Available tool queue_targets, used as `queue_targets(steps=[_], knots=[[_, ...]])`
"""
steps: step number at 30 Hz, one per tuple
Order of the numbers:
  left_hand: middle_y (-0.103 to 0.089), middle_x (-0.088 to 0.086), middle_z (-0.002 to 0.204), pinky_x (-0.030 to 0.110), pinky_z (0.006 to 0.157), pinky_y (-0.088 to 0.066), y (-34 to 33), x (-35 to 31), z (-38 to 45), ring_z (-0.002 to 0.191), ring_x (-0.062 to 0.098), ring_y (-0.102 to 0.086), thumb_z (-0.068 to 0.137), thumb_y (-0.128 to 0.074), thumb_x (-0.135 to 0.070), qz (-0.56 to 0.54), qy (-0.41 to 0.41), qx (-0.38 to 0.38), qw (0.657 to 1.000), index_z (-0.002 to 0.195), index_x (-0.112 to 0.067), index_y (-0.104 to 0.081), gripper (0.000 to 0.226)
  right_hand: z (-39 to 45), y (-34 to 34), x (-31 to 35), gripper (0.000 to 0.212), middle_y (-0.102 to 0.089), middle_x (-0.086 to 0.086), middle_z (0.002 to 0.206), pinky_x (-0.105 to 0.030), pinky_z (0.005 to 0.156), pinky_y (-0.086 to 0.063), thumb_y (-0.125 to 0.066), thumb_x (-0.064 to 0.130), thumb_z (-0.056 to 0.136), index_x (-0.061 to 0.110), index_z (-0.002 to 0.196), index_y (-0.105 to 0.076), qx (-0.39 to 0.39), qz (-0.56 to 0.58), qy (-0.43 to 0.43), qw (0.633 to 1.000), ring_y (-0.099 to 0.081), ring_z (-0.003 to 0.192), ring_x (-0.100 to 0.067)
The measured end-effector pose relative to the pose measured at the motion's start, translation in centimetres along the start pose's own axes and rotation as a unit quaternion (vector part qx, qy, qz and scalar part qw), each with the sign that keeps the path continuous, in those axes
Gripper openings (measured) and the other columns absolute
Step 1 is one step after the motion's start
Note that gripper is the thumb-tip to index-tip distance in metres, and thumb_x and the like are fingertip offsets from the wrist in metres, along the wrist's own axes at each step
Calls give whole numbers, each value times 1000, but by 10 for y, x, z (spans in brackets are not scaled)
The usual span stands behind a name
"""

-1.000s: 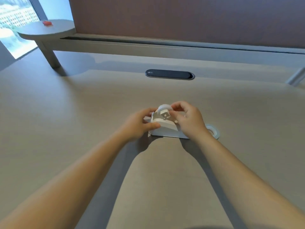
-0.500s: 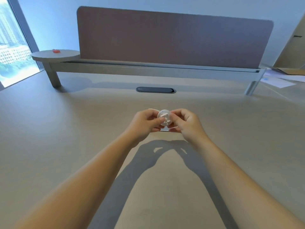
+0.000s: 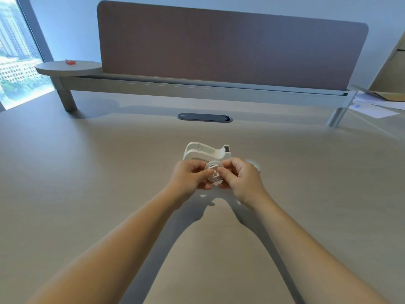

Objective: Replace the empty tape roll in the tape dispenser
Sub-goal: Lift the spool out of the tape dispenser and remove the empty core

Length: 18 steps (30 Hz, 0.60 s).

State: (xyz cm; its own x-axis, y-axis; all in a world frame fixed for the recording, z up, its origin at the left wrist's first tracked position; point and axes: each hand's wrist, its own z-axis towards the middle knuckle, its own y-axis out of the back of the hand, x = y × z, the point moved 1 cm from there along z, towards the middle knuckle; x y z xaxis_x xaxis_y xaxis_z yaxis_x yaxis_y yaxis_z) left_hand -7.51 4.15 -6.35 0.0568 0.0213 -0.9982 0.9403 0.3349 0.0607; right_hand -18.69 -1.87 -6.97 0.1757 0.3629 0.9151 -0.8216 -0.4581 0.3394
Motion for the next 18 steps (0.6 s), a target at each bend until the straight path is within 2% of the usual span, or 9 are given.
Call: queue_targets(steps=[3, 6, 8, 10, 13, 16, 18], knots=[[-61, 4, 69, 10, 45, -48, -2, 1, 1, 57, 8, -60, 82, -54, -6, 16, -1, -4, 1000, 94, 1, -63, 17, -1, 0, -2, 18, -59, -2, 71, -28, 66, -54, -53, 16, 85, 25, 69, -52, -10, -10, 12, 1000, -59, 69, -20], [-58, 4, 67, 10, 42, -46, -6, -1, 2, 54, 7, -58, 81, -55, -5, 28, -7, -6, 1000, 84, -3, -62, 8, -1, 2, -3, 15, -56, 3, 65, -8, 51, -46, -52, 14, 85, 18, 70, -52, -28, -22, 19, 999, -56, 59, -9], [-57, 4, 66, 10, 42, -46, -9, -4, 3, 48, 4, -57, 81, -55, -6, 22, -11, 0, 1000, 75, -9, -60, 8, -2, 3, -3, 20, -56, 4, 62, -12, 51, -48, -53, 14, 84, 21, 66, -51, -41, -6, 10, 999, -56, 52, -4], [-59, 4, 70, 12, 48, -50, -11, -8, 4, 57, 8, -58, 80, -56, -5, -8, -4, 19, 1000, 75, -13, -60, 11, -1, 7, -2, 21, -57, 3, 62, -24, 57, -53, -53, 15, 84, 25, 66, -52, -37, -4, 2, 999, -57, 51, -2], [-62, 5, 80, 17, 61, -56, -11, -9, 3, 66, 13, -63, 81, -55, -7, -96, 35, 73, 992, 88, -16, -59, 12, -2, 14, -1, 15, -58, 0, 66, -41, 71, -54, -51, 15, 86, 21, 73, -57, -12, 5, -17, 1000, -59, 64, -17], [-65, 6, 84, 18, 65, -56, -11, -7, 1, 66, 11, -66, 84, -50, -16, -147, 62, 107, 981, 90, -12, -63, 14, -5, 16, -1, 15, -60, 4, 72, -39, 76, -52, -50, 15, 86, 21, 79, -62, 1, -9, -15, 1000, -58, 75, -19], [-64, 8, 84, 17, 62, -55, -10, -4, 1, 70, 16, -64, 86, -49, -19, -161, 77, 86, 980, 96, -5, -62, 22, -7, 18, -2, 15, -59, 8, 72, -30, 72, -52, -49, 13, 86, 16, 85, -64, -9, -18, -19, 1000, -58, 74, -14]])
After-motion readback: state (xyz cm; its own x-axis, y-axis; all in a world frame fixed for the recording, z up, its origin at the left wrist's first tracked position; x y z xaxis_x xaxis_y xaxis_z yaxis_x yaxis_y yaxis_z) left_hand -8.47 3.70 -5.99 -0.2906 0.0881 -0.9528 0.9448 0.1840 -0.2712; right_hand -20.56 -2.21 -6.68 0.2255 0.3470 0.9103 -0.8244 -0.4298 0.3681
